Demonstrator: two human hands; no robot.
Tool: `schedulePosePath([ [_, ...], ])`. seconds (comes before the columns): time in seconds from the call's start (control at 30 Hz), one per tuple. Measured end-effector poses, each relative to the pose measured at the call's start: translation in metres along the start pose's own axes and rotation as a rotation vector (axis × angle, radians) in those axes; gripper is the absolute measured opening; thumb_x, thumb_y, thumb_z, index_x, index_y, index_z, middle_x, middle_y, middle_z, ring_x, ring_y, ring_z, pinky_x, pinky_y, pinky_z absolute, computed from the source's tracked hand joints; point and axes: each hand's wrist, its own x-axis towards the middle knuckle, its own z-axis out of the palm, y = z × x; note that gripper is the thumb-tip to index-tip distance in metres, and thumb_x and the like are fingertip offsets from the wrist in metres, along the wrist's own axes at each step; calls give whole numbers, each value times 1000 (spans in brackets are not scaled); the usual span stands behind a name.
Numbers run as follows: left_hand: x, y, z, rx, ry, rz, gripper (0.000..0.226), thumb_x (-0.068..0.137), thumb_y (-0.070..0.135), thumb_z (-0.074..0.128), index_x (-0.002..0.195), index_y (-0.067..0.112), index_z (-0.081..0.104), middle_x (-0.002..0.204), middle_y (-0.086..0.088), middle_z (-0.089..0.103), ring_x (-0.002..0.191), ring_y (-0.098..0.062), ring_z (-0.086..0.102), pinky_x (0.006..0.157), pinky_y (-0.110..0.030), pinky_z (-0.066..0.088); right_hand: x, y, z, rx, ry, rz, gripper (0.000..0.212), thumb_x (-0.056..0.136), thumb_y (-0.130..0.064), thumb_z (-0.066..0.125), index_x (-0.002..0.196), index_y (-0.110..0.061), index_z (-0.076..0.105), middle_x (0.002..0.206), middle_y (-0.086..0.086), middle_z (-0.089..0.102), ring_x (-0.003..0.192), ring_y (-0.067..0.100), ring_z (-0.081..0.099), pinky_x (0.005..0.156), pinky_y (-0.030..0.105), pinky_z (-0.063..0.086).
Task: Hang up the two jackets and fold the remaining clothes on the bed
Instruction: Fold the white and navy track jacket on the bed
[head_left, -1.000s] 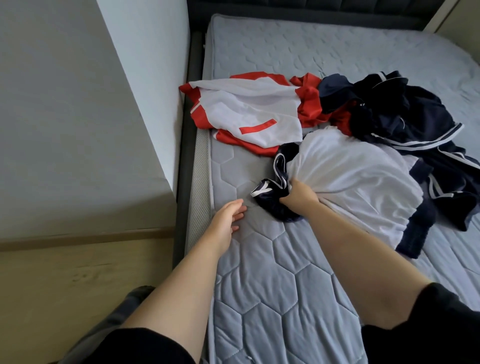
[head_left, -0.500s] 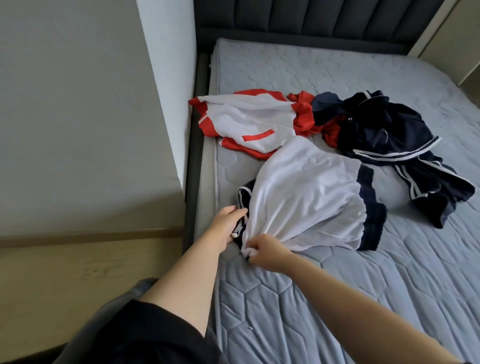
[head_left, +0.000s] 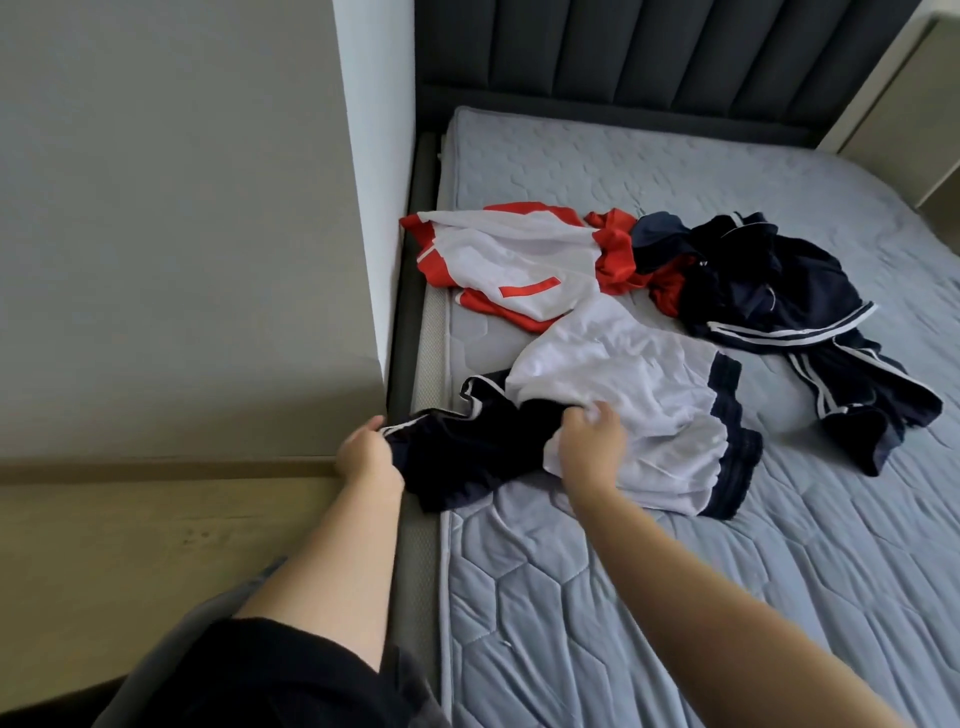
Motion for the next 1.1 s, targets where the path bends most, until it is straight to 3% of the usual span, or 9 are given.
schedulePosePath([
  [0.1,15,21,-16,22,134,115,33,89,-5,47,116,1,63,109,-17,60,85,-23,53,75,-28,42,28,-6,-17,85,270,166,10,90,-12,42,96,-10,50,81,1,55,81,22,54,66,22,40],
  [0.17,16,22,-18,180,78,183,36,90,-7,42,118,1,62,120,-19,60,95,-27,58,82,-30,46,41,-3,-28,-242,287,136,37,85,-7,45,122,-11,46,121,9,54,116,29,47,95,36,37],
  [0.33,4,0,-6,569,-141,300,34,86,-8,47,108,6,68,114,-14,65,99,-27,60,78,-24,44,43,-1,-11,-1099,-218,-659,86,73,-11,55,149,-24,16,157,12,-4,145,29,-8,112,51,-11],
  [0.47,0,-1,2,657,-254,322,38,81,-10,45,104,10,68,102,-10,66,76,-19,59,61,-18,47,50,13,10,-1445,-557,-511,69,79,-29,63,140,-29,30,157,9,-5,144,32,-6,109,64,-1],
  [0.57,2,0,2,809,-222,468,43,81,-9,43,116,7,63,122,-17,57,106,-31,57,89,-31,47,52,21,14,-1300,-510,-326,29,82,-16,55,110,-20,52,118,6,53,125,27,42,109,54,20],
  [0.67,2,1,2,944,-203,618,45,82,-4,43,123,7,59,130,-18,46,114,-31,51,94,-25,38,45,15,22,-982,-436,-274,11,80,-5,46,74,-14,42,72,3,50,84,30,58,74,31,41],
  [0.8,-5,6,4,875,-197,627,44,87,1,45,128,14,56,151,-10,26,136,-23,32,106,-27,27,27,-29,28,-315,-586,48,19,78,5,46,67,-10,48,64,7,48,67,23,49,57,29,38],
  [0.97,-25,27,8,368,-447,240,23,92,27,53,81,15,70,82,-4,69,88,-19,61,77,-28,45,4,-79,19,359,-959,223,34,70,3,43,57,-8,73,60,8,67,56,19,66,52,23,52],
  [1.1,-18,34,-5,269,-563,93,33,82,47,58,88,20,75,88,-3,72,86,-22,67,71,-29,50,22,-80,15,229,-755,268,36,88,5,36,68,-3,64,55,5,63,58,20,63,49,17,46],
])
